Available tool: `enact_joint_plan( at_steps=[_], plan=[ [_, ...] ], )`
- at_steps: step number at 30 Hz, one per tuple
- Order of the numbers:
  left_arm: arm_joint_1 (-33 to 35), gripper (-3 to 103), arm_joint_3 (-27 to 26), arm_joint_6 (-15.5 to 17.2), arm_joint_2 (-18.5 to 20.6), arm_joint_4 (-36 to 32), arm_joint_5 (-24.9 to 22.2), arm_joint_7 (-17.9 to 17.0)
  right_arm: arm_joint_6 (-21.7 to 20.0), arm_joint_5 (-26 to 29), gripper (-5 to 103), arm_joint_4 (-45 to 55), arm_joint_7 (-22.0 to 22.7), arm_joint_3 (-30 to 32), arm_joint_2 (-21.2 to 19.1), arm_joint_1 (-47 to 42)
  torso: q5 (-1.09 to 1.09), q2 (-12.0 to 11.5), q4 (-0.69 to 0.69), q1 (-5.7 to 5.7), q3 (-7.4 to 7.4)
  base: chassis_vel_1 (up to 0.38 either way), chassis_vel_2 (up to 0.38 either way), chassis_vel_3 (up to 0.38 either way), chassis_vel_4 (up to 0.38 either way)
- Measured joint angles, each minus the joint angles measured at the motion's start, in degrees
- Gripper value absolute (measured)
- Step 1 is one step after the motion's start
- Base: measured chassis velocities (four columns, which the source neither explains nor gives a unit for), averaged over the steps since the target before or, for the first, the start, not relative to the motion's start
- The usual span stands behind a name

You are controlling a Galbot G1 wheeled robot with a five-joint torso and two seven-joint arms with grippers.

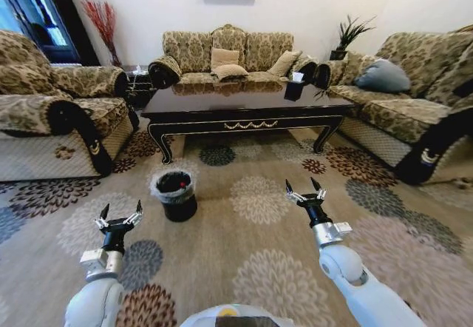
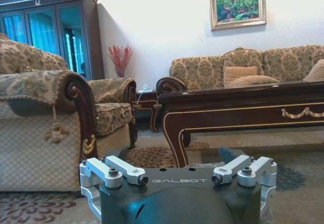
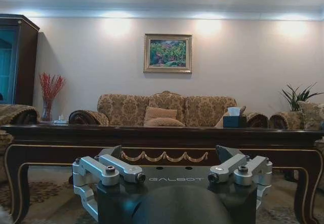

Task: Move to the front of the table and pick up the trash from the floor, then place it into the trash bin.

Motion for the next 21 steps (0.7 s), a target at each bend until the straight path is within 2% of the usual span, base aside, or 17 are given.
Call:
enact_joint_plan(
  at_steps=[2, 8, 21],
  plan=[
    [-0.01, 100, 0.00, 0.00, 0.00, -0.01, 0.00, -0.01, 0.00, 0.00, 100, 0.00, 0.00, 0.00, 0.00, 0.01, 0.05, 0.00, 0.00, 0.00, 0.00, 0.240, -0.213, -0.203, 0.236],
    [-0.02, 100, 0.00, 0.00, 0.00, 0.00, 0.00, -0.02, 0.00, 0.00, 100, 0.00, 0.00, 0.00, 0.00, 0.02, 0.01, 0.00, 0.01, 0.04, 0.03, 0.258, -0.261, -0.267, 0.265],
    [0.00, 100, -0.01, 0.00, 0.00, -0.01, -0.01, -0.05, -0.01, 0.00, 100, 0.00, 0.00, -0.01, 0.00, 0.01, 0.05, 0.01, -0.01, 0.00, 0.00, 0.376, -0.380, -0.366, 0.381]
  ],
)
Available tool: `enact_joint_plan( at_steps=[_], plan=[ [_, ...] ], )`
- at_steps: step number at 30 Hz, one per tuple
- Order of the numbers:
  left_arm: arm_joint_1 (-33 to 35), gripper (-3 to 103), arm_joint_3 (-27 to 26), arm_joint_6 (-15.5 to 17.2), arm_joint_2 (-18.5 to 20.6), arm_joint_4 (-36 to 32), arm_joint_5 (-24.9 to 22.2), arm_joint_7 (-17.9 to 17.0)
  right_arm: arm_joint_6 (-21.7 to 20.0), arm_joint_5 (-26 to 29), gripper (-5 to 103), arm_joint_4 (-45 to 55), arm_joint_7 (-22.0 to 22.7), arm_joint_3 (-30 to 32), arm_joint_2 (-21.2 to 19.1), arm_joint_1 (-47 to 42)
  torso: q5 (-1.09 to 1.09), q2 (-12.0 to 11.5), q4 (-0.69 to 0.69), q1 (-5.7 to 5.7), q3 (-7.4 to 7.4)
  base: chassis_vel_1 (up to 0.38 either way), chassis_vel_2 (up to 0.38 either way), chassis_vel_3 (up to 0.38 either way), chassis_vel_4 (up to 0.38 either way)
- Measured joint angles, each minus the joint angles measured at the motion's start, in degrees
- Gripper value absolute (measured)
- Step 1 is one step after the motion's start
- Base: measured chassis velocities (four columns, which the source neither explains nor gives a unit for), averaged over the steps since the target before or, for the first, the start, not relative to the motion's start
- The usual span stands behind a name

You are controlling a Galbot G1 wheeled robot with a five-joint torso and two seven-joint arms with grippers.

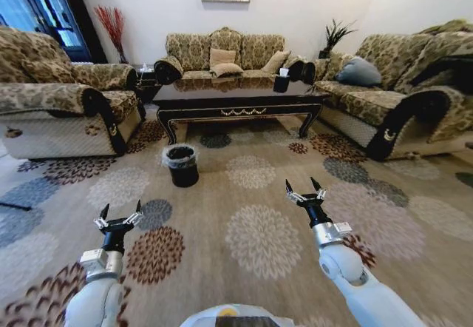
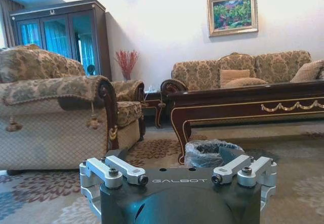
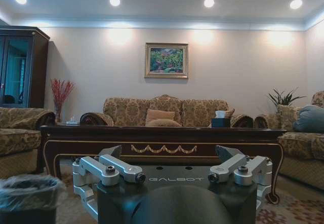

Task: Move to the front of the table and pick up the trash from the floor, then place it into the trash bin.

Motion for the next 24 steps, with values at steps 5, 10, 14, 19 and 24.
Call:
enact_joint_plan(
  at_steps=[5, 10, 14, 19, 24],
  plan=[
    [0.01, 100, 0.01, 0.01, 0.00, 0.00, 0.00, 0.00, 0.00, 0.00, 100, 0.00, 0.00, 0.00, 0.00, 0.00, -0.01, 0.00, 0.02, 0.01, 0.00, 0.326, -0.324, -0.317, 0.339],
    [0.02, 100, 0.00, 0.00, 0.00, 0.00, 0.00, 0.00, 0.00, 0.00, 100, 0.00, 0.00, 0.00, 0.00, 0.00, -0.01, 0.00, 0.01, 0.00, -0.02, 0.219, -0.233, -0.211, 0.233],
    [-0.01, 100, 0.01, 0.00, 0.00, 0.00, 0.00, 0.00, 0.00, 0.00, 100, 0.00, 0.00, 0.00, 0.00, 0.01, -0.03, 0.00, 0.00, 0.01, 0.01, 0.058, -0.088, -0.056, 0.061],
    [-0.02, 100, 0.01, 0.00, 0.00, 0.00, 0.00, 0.01, 0.00, 0.00, 100, 0.00, 0.00, 0.00, 0.00, 0.02, -0.03, -0.02, 0.02, 0.04, 0.03, -0.045, 0.032, 0.061, -0.034],
    [-0.01, 100, 0.01, -0.01, 0.00, 0.01, 0.00, 0.01, 0.00, 0.00, 100, 0.00, 0.00, 0.00, 0.00, 0.02, -0.03, -0.01, 0.02, 0.04, 0.01, -0.006, -0.001, 0.012, -0.003]
  ],
)
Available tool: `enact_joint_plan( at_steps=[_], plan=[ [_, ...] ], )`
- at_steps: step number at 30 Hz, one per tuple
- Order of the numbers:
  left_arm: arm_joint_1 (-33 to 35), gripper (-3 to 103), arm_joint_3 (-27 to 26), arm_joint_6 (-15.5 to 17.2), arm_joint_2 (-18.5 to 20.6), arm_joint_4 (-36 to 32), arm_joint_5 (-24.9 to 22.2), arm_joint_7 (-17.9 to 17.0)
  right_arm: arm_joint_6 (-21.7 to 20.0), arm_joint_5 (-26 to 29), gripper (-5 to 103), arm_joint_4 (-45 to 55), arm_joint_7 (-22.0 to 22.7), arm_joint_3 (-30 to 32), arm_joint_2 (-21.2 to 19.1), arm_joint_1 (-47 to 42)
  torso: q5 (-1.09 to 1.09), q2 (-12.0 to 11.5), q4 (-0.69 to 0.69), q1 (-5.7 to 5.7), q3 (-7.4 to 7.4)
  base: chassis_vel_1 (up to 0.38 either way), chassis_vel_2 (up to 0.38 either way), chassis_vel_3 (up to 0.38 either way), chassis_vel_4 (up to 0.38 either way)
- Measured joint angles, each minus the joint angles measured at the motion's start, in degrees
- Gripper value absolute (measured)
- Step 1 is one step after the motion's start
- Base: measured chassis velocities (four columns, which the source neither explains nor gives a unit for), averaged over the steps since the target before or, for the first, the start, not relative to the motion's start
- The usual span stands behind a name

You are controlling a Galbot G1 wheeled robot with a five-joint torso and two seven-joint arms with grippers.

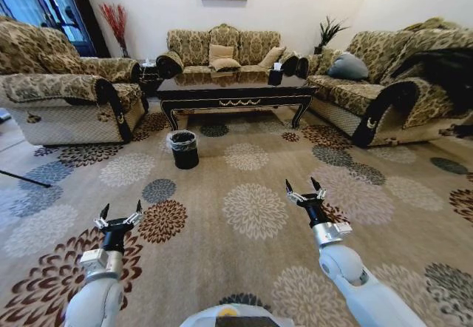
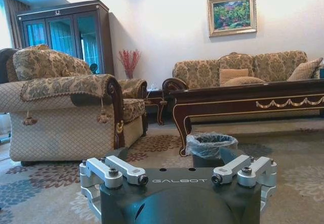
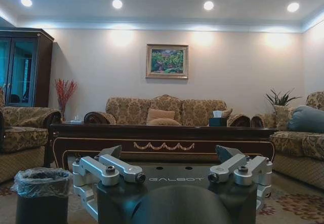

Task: Move to the front of the table and pick up the trash from the floor, then place it into the trash bin.

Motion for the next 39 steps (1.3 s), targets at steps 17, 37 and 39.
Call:
enact_joint_plan(
  at_steps=[17, 37, 39],
  plan=[
    [0.00, 100, 0.01, 0.00, 0.00, 0.00, 0.00, 0.03, 0.00, 0.00, 100, 0.00, 0.00, 0.01, 0.00, -0.01, -0.02, 0.00, 0.00, -0.01, -0.01, -0.060, -0.076, 0.054, 0.078],
    [0.01, 100, 0.00, 0.00, 0.00, 0.00, 0.00, 0.02, 0.00, 0.00, 100, 0.00, 0.00, 0.01, 0.00, -0.02, 0.01, 0.01, -0.02, -0.04, -0.02, 0.066, -0.070, -0.070, 0.071],
    [0.02, 100, 0.00, 0.00, 0.00, 0.00, 0.00, 0.02, 0.00, 0.00, 100, 0.00, 0.00, 0.01, 0.00, -0.02, 0.00, 0.02, -0.03, -0.05, -0.03, 0.092, -0.099, -0.130, 0.091]
  ],
)
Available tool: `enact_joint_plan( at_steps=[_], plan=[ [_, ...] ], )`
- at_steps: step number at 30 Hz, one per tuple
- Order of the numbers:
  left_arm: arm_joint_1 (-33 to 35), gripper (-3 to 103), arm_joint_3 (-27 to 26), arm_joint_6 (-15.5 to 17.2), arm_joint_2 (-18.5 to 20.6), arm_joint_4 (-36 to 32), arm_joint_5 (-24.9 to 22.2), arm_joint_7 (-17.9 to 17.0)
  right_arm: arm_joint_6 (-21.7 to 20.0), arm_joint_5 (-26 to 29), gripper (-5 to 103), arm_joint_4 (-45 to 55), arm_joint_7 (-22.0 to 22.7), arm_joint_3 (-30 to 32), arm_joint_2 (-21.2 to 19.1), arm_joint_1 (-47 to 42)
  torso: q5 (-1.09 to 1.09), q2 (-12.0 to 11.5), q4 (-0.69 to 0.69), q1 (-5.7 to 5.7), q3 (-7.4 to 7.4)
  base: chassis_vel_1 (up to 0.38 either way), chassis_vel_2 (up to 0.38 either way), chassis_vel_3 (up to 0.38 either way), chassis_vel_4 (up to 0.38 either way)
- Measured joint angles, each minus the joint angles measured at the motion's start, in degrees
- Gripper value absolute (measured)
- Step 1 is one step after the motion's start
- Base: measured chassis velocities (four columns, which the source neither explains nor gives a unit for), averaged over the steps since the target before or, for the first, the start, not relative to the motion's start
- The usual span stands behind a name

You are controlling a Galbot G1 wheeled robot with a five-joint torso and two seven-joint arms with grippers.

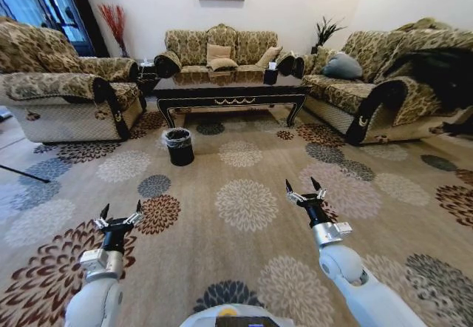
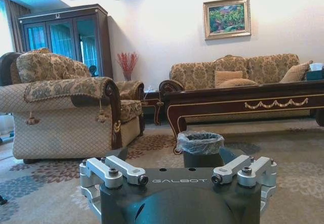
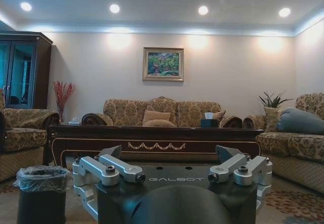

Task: Move to the front of the table and pick up the trash from the floor, then place it into the trash bin.

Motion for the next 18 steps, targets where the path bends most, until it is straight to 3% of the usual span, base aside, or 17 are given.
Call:
enact_joint_plan(
  at_steps=[18],
  plan=[
    [-0.01, 100, 0.00, 0.00, 0.00, 0.00, 0.00, 0.00, 0.00, 0.00, 100, 0.00, 0.00, 0.00, 0.00, 0.01, 0.01, -0.01, 0.01, 0.03, 0.02, 0.032, -0.032, -0.037, 0.029]
  ],
)
